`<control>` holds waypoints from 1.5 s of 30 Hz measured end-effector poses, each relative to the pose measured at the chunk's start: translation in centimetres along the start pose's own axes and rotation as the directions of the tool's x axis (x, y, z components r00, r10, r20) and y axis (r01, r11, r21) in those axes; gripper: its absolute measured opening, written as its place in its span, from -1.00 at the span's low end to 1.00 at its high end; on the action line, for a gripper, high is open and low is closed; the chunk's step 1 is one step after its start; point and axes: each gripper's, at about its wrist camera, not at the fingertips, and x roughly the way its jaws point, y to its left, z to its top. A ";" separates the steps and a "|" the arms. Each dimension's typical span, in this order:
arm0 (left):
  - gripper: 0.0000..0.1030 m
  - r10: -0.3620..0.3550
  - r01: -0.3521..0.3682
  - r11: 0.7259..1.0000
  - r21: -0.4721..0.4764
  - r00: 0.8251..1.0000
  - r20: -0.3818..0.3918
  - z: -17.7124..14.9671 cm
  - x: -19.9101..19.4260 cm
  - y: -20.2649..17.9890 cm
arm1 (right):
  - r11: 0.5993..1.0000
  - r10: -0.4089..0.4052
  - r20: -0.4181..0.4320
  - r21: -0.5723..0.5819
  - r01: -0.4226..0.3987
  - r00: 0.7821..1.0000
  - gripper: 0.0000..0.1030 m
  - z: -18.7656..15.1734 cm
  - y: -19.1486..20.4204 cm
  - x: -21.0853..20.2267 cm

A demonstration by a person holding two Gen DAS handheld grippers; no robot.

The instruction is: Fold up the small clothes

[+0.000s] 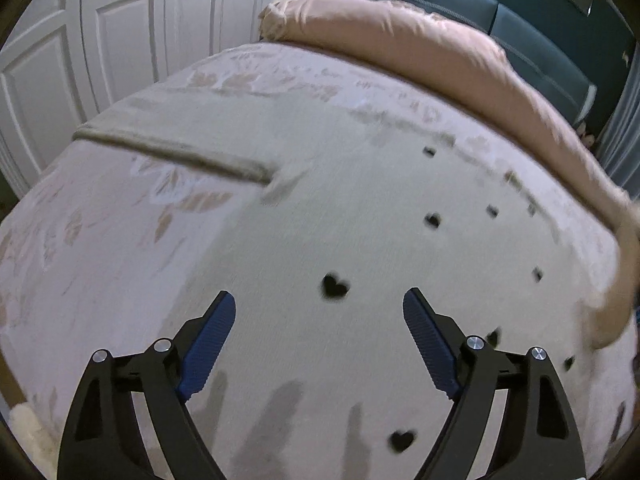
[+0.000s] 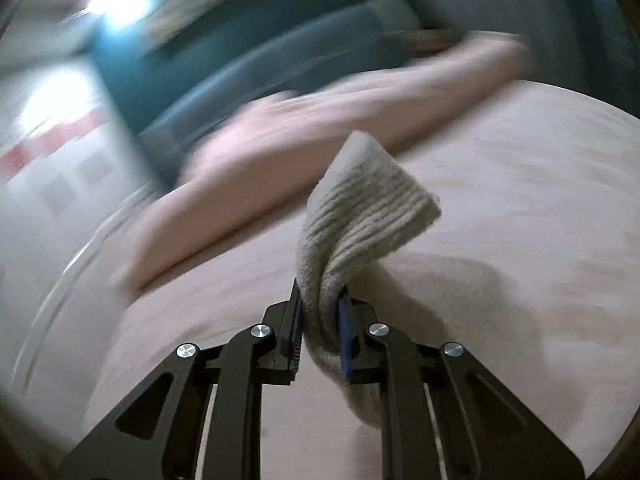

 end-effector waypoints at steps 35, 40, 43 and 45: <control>-0.90 -0.231 0.232 0.973 -0.002 0.968 0.097 10.7 9.3 -6.4 | 0.963 -0.072 -0.169 0.246 0.113 0.983 -0.90 -12.9 -6.1 1.4; -0.83 -0.149 0.149 0.989 0.006 0.989 -0.001 6.8 14.2 -5.2 | 0.970 -0.093 -0.237 0.199 0.142 0.967 -0.82 -14.2 -5.7 0.2; -0.75 -0.152 0.152 0.988 -0.002 0.988 0.009 7.0 14.0 -4.9 | 0.971 -0.140 -0.227 0.161 0.179 0.964 -0.81 -14.5 -5.2 -2.6; -0.73 -0.161 0.161 0.987 -0.003 0.987 0.024 6.8 14.2 -4.7 | 0.966 -0.190 -0.142 0.147 0.211 0.971 -0.76 -13.5 -5.0 -5.3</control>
